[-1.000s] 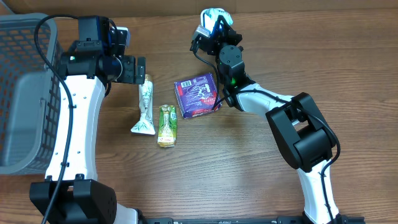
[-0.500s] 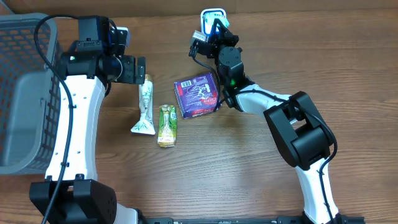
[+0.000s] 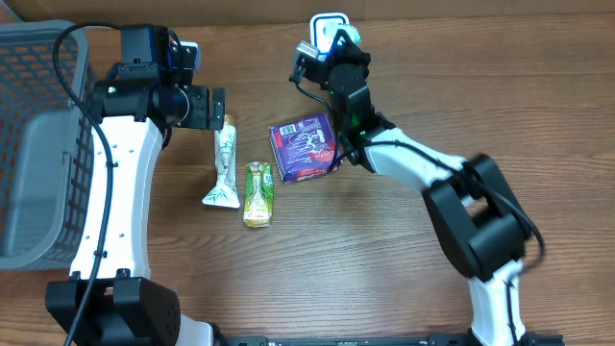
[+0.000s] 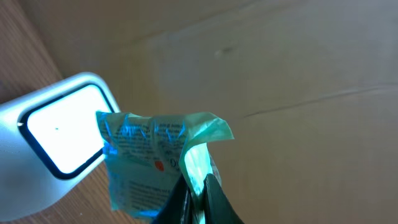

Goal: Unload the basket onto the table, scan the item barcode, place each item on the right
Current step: 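Hold the mint-green packet up in front of the white scanner, then carry the packet right and drop it on the table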

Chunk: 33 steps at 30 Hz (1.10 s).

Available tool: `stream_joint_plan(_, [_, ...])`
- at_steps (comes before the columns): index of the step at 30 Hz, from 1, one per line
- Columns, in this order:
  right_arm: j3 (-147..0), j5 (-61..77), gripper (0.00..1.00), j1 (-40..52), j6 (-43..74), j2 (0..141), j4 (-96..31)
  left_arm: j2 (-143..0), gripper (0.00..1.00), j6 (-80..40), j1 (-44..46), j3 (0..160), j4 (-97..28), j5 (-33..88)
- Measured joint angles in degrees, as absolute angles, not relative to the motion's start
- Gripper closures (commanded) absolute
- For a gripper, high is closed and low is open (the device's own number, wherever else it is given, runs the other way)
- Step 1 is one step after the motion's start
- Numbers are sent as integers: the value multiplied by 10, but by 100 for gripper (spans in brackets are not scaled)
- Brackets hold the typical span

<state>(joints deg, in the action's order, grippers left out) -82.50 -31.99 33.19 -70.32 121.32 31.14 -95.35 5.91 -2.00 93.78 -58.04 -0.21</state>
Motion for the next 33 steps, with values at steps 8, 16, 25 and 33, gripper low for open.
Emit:
stream_joint_plan(8, [-842,-354,96,454,-415,934,-73,-954,0,59,-20,938,-581,-2])
stream_joint_plan(16, [-839,-109,96,360,-31,881,-425,-954,0,59,-20,938,-581,-2])
stream_joint_plan(25, [-797,145,96,88,83,881,-561,-954,0,59,-20,938,-581,-2])
stream_joint_plan(33, [-702,184,96,-135,146,916,-497,-954,0,59,-20,938,-581,-2])
